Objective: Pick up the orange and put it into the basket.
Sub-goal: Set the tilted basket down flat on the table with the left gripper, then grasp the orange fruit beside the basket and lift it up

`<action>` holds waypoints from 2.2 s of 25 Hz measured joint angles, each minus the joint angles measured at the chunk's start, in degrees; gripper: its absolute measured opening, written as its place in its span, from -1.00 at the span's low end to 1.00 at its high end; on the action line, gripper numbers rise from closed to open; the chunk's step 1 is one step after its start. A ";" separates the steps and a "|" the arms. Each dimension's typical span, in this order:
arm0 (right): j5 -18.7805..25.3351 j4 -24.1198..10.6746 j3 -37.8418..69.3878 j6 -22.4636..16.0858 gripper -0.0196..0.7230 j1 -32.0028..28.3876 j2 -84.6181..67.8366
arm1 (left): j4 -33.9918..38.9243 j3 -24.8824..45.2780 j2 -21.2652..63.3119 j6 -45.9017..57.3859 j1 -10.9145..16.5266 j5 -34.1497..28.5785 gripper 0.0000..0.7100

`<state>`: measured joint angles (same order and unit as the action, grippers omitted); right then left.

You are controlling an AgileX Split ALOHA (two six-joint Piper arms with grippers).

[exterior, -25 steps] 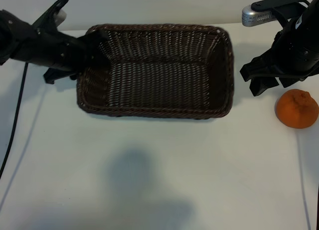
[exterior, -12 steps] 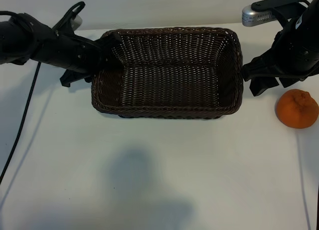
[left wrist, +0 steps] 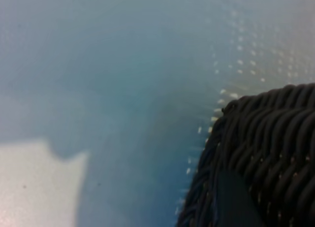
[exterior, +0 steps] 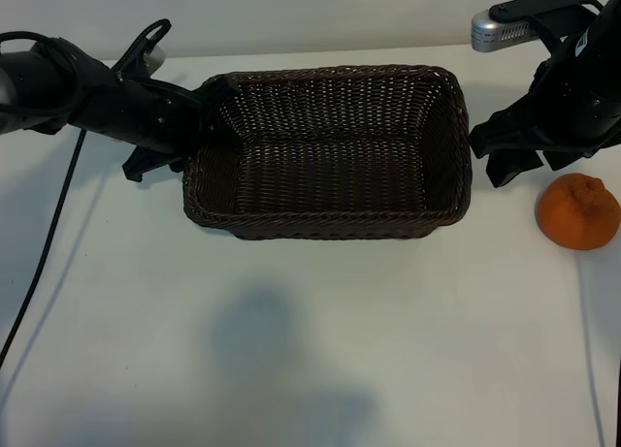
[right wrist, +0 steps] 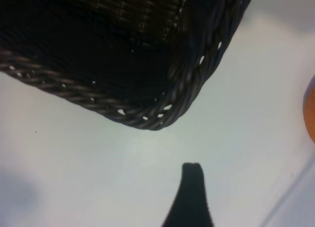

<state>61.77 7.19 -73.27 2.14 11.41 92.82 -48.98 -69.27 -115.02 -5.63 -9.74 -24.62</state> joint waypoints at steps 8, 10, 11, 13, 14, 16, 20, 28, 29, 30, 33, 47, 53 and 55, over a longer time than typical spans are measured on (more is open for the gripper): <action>0.06 0.00 0.00 0.00 0.62 0.00 0.00 | -0.06 0.00 -0.04 -0.01 0.00 -0.11 0.00; 0.06 0.00 0.00 0.00 0.62 0.00 0.00 | -0.06 0.00 -0.11 -0.01 0.00 -0.23 0.00; 0.06 0.00 0.00 0.00 0.62 0.00 0.00 | -0.06 0.00 -0.11 -0.06 0.00 -0.29 0.00; 0.19 0.00 0.00 0.00 0.62 0.00 0.00 | -0.06 -0.06 -0.11 -0.06 0.00 -0.49 0.00; 0.24 0.00 0.00 0.00 0.62 0.00 0.00 | -0.06 -0.06 -0.11 -0.11 0.00 -0.63 0.01; 0.42 0.00 0.00 0.00 0.62 0.00 0.00 | -0.17 -0.08 -0.11 -0.22 0.00 -1.28 0.14; 0.42 0.00 0.00 0.00 0.62 0.00 0.00 | -0.56 -0.08 0.90 -1.13 0.00 -3.27 0.67; 0.49 0.00 0.00 0.00 0.62 0.00 0.00 | 5.67 -0.08 8.16 -1.38 0.00 -6.74 0.92; 0.49 0.00 0.00 0.00 0.62 0.00 0.00 | 7.39 -0.08 9.43 -1.33 0.00 -7.54 0.92; 0.49 0.00 0.00 0.00 0.62 0.00 0.00 | 8.53 -0.08 10.68 -1.33 0.00 -8.19 0.91; 0.49 0.00 0.00 0.00 0.62 0.00 0.00 | 11.14 -0.08 14.68 -1.26 0.00 -10.14 0.87; 0.54 0.00 0.00 0.00 0.62 0.00 0.00 | 34.59 -0.08 34.11 1.96 1.97 -19.20 0.76; 0.62 0.00 -0.07 0.00 0.62 0.00 0.00 | 41.36 -0.08 43.13 0.78 13.93 -28.77 0.72; 0.62 0.00 -0.07 0.00 0.62 0.00 0.00 | 41.68 -0.08 45.87 0.17 17.07 -30.09 0.69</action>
<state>62.39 7.19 -73.34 2.14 11.41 92.82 -7.30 -69.35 -69.16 -5.46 7.32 -54.70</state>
